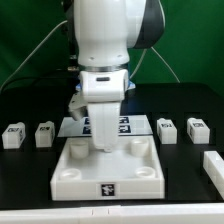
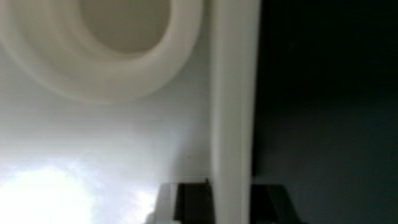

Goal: Assemble one leg

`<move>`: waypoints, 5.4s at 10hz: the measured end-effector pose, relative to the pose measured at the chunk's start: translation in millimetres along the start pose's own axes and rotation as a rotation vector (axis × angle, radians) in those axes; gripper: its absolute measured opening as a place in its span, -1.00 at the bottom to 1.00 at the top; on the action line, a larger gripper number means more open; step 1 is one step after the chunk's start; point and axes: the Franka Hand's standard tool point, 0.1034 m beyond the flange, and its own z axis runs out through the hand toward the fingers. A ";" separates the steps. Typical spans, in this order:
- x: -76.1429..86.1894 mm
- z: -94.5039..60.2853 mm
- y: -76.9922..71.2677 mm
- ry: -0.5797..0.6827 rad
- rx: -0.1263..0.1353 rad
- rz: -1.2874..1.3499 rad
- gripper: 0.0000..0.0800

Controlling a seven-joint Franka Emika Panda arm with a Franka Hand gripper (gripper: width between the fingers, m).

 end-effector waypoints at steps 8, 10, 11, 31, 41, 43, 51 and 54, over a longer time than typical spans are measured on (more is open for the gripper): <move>66.6 2.7 47.8 0.009 0.021 0.025 -0.87; 65.8 2.9 48.7 -0.006 -0.017 -0.020 -0.87; 65.5 2.9 48.7 -0.006 -0.016 -0.018 -0.87; 115.7 -41.7 21.9 0.023 -0.060 0.532 0.62; 160.6 -33.7 -3.0 -0.038 0.156 1.565 0.62; 164.3 -30.5 -0.7 -0.067 0.209 1.598 0.62; 178.2 -31.5 -15.3 -0.645 0.692 1.422 0.62; 175.9 -24.4 -22.5 -0.688 0.720 1.426 0.62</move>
Offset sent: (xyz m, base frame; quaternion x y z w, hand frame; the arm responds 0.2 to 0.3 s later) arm 0.0328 0.0362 0.0042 -0.0068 0.0002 0.0245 0.9997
